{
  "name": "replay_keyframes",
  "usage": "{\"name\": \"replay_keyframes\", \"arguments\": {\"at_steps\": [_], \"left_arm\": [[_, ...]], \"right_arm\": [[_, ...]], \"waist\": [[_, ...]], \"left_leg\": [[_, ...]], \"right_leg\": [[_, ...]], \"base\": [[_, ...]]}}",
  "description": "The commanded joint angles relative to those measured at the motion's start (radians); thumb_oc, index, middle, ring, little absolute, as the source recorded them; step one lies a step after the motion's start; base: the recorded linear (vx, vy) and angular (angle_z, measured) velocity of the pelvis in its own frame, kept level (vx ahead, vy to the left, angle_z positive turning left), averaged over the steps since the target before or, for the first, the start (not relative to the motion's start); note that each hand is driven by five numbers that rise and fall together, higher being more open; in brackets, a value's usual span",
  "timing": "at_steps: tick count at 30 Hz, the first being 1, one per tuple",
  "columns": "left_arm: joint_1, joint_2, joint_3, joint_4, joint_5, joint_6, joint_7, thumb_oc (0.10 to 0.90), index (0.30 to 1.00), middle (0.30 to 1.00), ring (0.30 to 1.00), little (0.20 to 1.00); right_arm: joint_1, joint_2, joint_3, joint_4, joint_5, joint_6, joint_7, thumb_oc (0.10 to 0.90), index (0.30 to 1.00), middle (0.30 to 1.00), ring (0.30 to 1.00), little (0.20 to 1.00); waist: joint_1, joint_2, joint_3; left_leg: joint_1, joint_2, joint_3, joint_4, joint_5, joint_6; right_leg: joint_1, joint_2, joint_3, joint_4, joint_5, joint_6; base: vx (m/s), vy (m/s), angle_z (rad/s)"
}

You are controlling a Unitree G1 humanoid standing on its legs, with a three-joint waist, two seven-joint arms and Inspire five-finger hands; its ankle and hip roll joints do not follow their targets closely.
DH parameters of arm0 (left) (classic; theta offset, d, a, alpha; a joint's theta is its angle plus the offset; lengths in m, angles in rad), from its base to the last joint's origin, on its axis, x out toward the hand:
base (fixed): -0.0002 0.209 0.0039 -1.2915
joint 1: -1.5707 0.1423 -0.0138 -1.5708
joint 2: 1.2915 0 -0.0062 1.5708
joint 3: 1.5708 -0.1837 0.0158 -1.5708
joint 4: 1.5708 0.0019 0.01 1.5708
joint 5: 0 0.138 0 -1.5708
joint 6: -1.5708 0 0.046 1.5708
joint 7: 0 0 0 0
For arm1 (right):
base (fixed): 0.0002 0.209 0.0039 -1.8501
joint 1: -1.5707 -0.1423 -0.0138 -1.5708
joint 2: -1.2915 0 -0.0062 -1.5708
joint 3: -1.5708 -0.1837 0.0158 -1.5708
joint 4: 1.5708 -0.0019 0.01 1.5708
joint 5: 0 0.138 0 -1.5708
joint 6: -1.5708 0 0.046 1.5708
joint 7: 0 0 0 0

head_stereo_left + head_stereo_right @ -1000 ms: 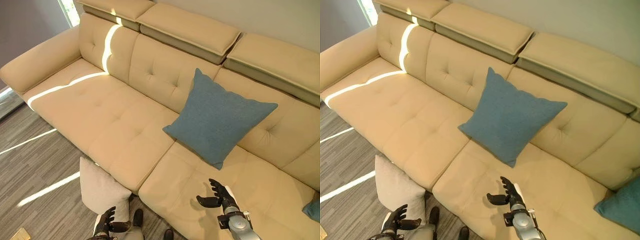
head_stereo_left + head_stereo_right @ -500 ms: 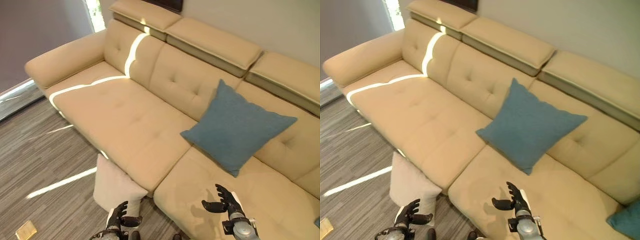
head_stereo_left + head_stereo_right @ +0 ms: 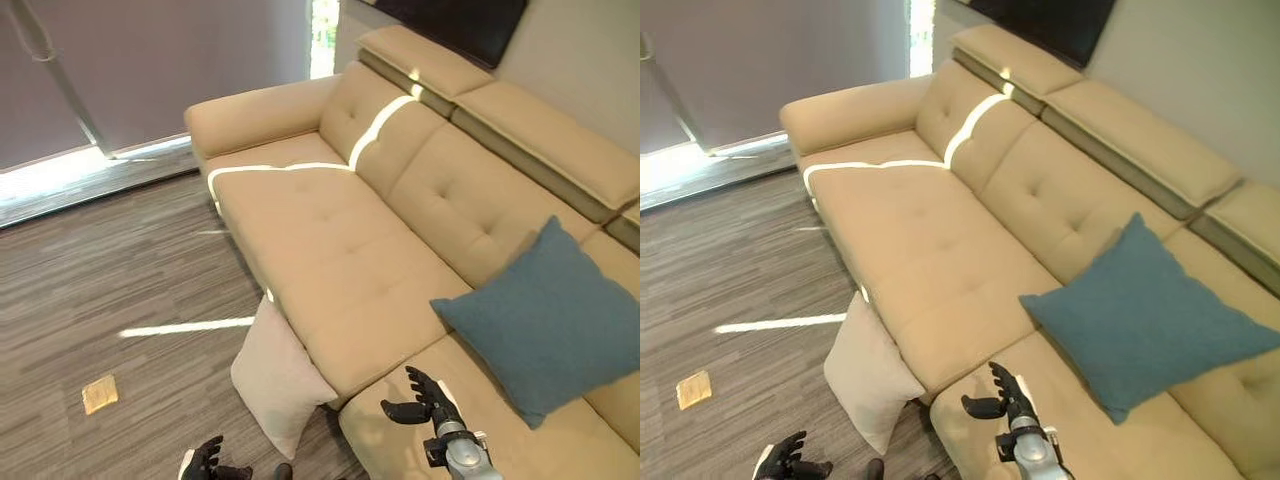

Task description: Pick up all the scattered cushions and arrange them neatly on the sofa.

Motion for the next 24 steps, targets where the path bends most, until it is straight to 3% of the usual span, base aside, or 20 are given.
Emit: {"name": "replay_keyframes", "arguments": {"at_steps": [1,3,4,6,8,9,13,14,15,19,20,21,22,23,24], "left_arm": [[-0.032,0.002,0.019,-0.040,0.004,-0.040,0.017,0.800,0.900,0.900,0.900,0.900],[-0.028,0.004,0.025,-0.033,0.003,-0.038,0.020,0.800,0.900,0.900,0.900,0.900],[-0.023,0.006,0.027,-0.026,-0.008,-0.037,0.024,0.800,0.900,0.900,0.900,0.900],[-0.023,0.006,0.027,-0.026,-0.008,-0.037,0.024,0.800,0.900,0.900,0.900,0.900],[-0.021,0.001,0.021,-0.024,-0.048,-0.046,0.030,0.800,0.900,0.900,0.900,0.900],[-0.022,-0.005,0.012,-0.023,-0.054,-0.045,0.031,0.800,0.900,0.900,0.900,0.900],[-0.022,-0.010,-0.011,-0.011,-0.018,-0.039,0.020,0.800,0.900,0.900,0.900,0.900],[-0.032,-0.006,-0.037,-0.014,0.018,-0.038,0.015,0.800,0.900,0.900,0.900,0.900],[-0.038,0.001,-0.039,-0.014,0.030,-0.037,0.010,0.800,0.900,0.900,0.900,0.900],[-0.058,0.029,-0.036,-0.014,0.056,-0.037,0.014,0.800,0.900,0.900,0.900,0.900],[-0.064,0.038,-0.030,-0.016,0.050,-0.038,0.019,0.800,0.900,0.900,0.900,0.900],[-0.061,0.050,-0.015,-0.020,0.048,-0.039,0.016,0.800,0.900,0.900,0.900,0.900],[-0.061,0.050,-0.015,-0.020,0.048,-0.039,0.016,0.800,0.900,0.900,0.900,0.900],[-0.049,0.057,0.000,-0.024,0.047,-0.036,0.009,0.800,0.900,0.900,0.900,0.900],[-0.047,0.059,0.011,-0.020,0.044,-0.035,0.003,0.800,0.900,0.900,0.900,0.900]], "right_arm": [[-0.033,-0.042,-0.014,-0.086,0.024,-0.060,-0.032,0.800,0.900,0.900,0.900,0.900],[-0.030,-0.043,-0.009,-0.092,0.020,-0.061,-0.031,0.800,0.900,0.900,0.900,0.900],[-0.027,-0.041,0.001,-0.100,0.016,-0.059,-0.029,0.800,0.900,0.900,0.900,0.900],[-0.027,-0.041,0.001,-0.100,0.016,-0.059,-0.029,0.800,0.900,0.900,0.900,0.900],[-0.033,-0.037,0.014,-0.090,0.014,-0.057,-0.031,0.800,0.900,0.900,0.900,0.900],[-0.026,-0.042,0.006,-0.090,0.013,-0.057,-0.033,0.800,0.900,0.900,0.900,0.900],[-0.003,-0.045,-0.014,-0.087,0.008,-0.054,-0.029,0.800,0.900,0.900,0.900,0.900],[0.008,-0.039,-0.022,-0.090,0.006,-0.050,-0.026,0.800,0.900,0.900,0.900,0.900],[0.010,-0.032,-0.025,-0.089,0.005,-0.047,-0.023,0.800,0.900,0.900,0.900,0.900],[-0.015,-0.007,-0.012,-0.081,-0.007,-0.040,-0.024,0.800,0.900,0.900,0.900,0.900],[-0.035,0.000,0.001,-0.077,-0.017,-0.038,-0.025,0.800,0.900,0.900,0.900,0.900],[-0.045,0.004,0.014,-0.092,-0.034,-0.038,-0.020,0.800,0.900,0.900,0.900,0.900],[-0.045,0.004,0.014,-0.092,-0.034,-0.038,-0.020,0.800,0.900,0.900,0.900,0.900],[-0.053,0.003,0.023,-0.090,-0.047,-0.034,-0.014,0.800,0.900,0.900,0.900,0.900],[-0.057,0.003,0.027,-0.077,-0.048,-0.035,-0.009,0.800,0.900,0.900,0.900,0.900]], "waist": [[0.002,-0.044,0.010],[0.008,-0.047,0.004],[0.016,-0.055,-0.001],[0.015,-0.055,-0.001],[0.037,-0.056,0.004],[0.036,-0.046,0.005],[0.026,-0.027,-0.013],[0.011,-0.026,-0.014],[0.008,-0.030,-0.012],[0.006,-0.036,0.001],[0.017,-0.029,0.008],[0.032,-0.018,0.013],[0.032,-0.018,0.015],[0.034,-0.011,0.014],[0.028,-0.011,0.008]], "left_leg": [[-0.039,0.064,0.295,0.167,-0.160,0.020],[-0.043,0.080,0.288,0.145,-0.150,0.022],[-0.061,0.108,0.247,0.117,-0.118,0.013],[-0.061,0.108,0.246,0.116,-0.117,0.013],[-0.101,0.190,0.099,0.053,-0.033,-0.023],[-0.118,0.216,0.060,0.029,0.001,-0.038],[-0.076,0.227,0.070,-0.013,-0.014,-0.046],[-0.080,0.186,0.074,0.046,-0.048,-0.038],[-0.084,0.168,0.084,0.073,-0.070,-0.030],[-0.070,0.136,0.137,0.086,-0.101,0.001],[-0.056,0.138,0.172,0.080,-0.106,0.009],[-0.030,0.137,0.215,0.065,-0.111,0.017],[-0.027,0.137,0.215,0.064,-0.112,0.017],[0.007,0.122,0.241,0.038,-0.108,0.031],[0.016,0.112,0.250,0.027,-0.103,0.036]], "right_leg": [[0.008,-0.040,0.017,-0.125,0.161,0.111],[0.013,-0.041,0.022,-0.129,0.158,0.113],[0.016,-0.046,0.032,-0.130,0.151,0.113],[0.017,-0.046,0.031,-0.130,0.150,0.113],[0.034,-0.049,0.080,-0.127,0.120,0.114],[0.047,-0.059,0.094,-0.119,0.106,0.120],[0.059,-0.088,0.101,-0.096,0.091,0.138],[0.051,-0.134,0.114,-0.060,0.112,0.160],[0.040,-0.148,0.128,-0.042,0.124,0.166],[-0.017,-0.196,0.137,0.017,0.225,0.184],[-0.043,-0.217,0.094,0.039,0.247,0.177],[-0.063,-0.245,-0.007,0.059,0.242,0.170],[-0.061,-0.246,-0.007,0.060,0.241,0.170],[-0.052,-0.209,-0.066,0.070,0.193,0.147],[-0.056,-0.163,-0.062,0.076,0.168,0.140]], "base": [[0.04,0.082,0.51],[0.10,0.101,0.31],[0.12,0.107,0.05],[0.08,0.100,-0.08],[0.22,0.386,-0.33],[0.23,0.497,-0.61],[0.14,0.355,-0.34],[0.17,0.573,-0.07],[0.13,0.560,0.01],[0.00,0.271,-0.17],[-0.10,0.472,-0.67],[-0.08,0.381,-0.51],[-0.03,0.433,-1.18],[0.03,0.300,-1.15],[0.03,0.358,-1.34]]}}
